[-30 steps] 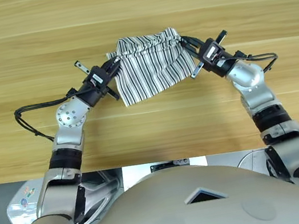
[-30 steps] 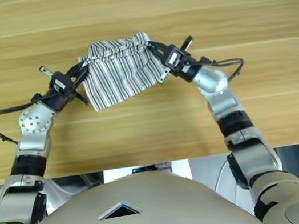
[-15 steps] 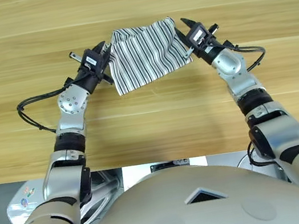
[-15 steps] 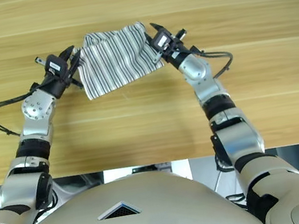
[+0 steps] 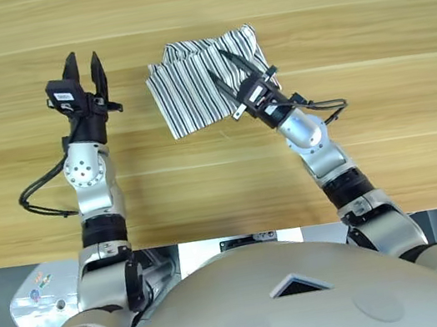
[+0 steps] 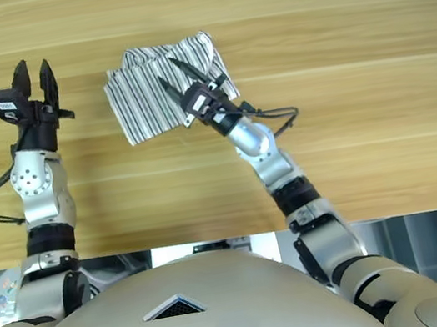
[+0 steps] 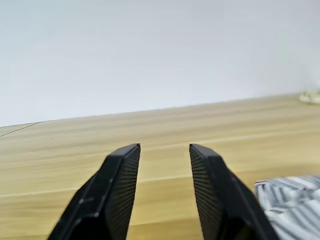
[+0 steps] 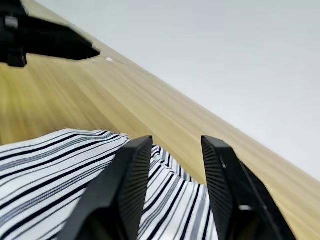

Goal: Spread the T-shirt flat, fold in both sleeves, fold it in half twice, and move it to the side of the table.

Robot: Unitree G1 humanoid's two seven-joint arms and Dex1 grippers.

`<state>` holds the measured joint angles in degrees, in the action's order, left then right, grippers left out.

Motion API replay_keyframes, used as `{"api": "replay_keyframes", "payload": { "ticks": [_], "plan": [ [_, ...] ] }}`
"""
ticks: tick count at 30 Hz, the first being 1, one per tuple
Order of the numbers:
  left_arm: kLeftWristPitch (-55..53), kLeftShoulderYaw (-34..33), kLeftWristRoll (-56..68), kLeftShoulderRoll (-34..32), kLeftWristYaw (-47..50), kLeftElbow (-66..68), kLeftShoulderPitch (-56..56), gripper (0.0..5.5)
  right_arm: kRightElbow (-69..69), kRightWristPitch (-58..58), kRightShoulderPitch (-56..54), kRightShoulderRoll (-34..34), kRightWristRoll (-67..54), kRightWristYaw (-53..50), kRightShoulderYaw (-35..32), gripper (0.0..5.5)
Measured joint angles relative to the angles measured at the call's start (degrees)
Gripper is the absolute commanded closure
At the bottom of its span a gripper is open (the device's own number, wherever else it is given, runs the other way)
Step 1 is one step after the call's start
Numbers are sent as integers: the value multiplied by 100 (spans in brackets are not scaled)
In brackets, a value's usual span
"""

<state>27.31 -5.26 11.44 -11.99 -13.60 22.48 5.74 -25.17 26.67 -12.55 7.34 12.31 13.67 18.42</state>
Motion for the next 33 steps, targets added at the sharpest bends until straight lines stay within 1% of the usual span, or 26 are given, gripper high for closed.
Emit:
{"api": "replay_keyframes", "payload": {
  "ticks": [4, 8, 11, 14, 16, 18, 20, 23, 25, 28, 30, 31, 33],
  "plan": [
    [-37, 84, 125, 327, -136, -376, -121, 367, -1684, -437, -1148, -198, -195, -10, -378, 371],
    [-143, 58, 168, 433, -172, -495, -197, 367, -2977, -647, -2299, -458, -660, 55, -926, 371],
    [-240, -3, 231, 487, -170, -591, -277, 367, -3913, -1008, -3110, -587, -876, -213, -1340, 371],
    [-363, -64, 250, 532, -157, -724, -336, 367, -4553, -1553, -3273, -588, -1041, -769, -1728, 371],
    [-430, -121, 249, 561, -84, -773, -343, 367, -4827, -1861, -3272, -475, -1227, -1232, -2102, 371],
    [-490, -194, 248, 585, -53, -775, -343, 367, -4890, -1987, -3297, -307, -1351, -1528, -2365, 371],
    [-488, -210, 246, 597, -46, -775, -342, 367, -4916, -1982, -3294, -190, -1347, -1695, -2471, 371],
    [-481, -243, 245, 665, -42, -743, -322, 367, -4804, -1273, -3085, -27, -1351, -1930, -2646, 371],
    [-481, -258, 247, 714, -44, -715, -299, 367, -4524, -704, -3023, 101, -1315, -2312, -2702, 371],
    [-476, -267, 246, 765, -54, -712, -300, 367, -4259, -595, -2985, 187, -1283, -2771, -2760, 371],
    [-454, -295, 247, 778, -62, -707, -304, 367, -3777, -427, -2716, 188, -1284, -2889, -2797, 371],
    [-407, -316, 247, 785, -62, -701, -315, 367, -3203, -199, -2427, 105, -1283, -2879, -2746, 371],
    [-355, -320, 245, 801, -65, -684, -319, 367, -2041, 7, -1948, -120, -1227, -2658, -2406, 371]
  ]
}}
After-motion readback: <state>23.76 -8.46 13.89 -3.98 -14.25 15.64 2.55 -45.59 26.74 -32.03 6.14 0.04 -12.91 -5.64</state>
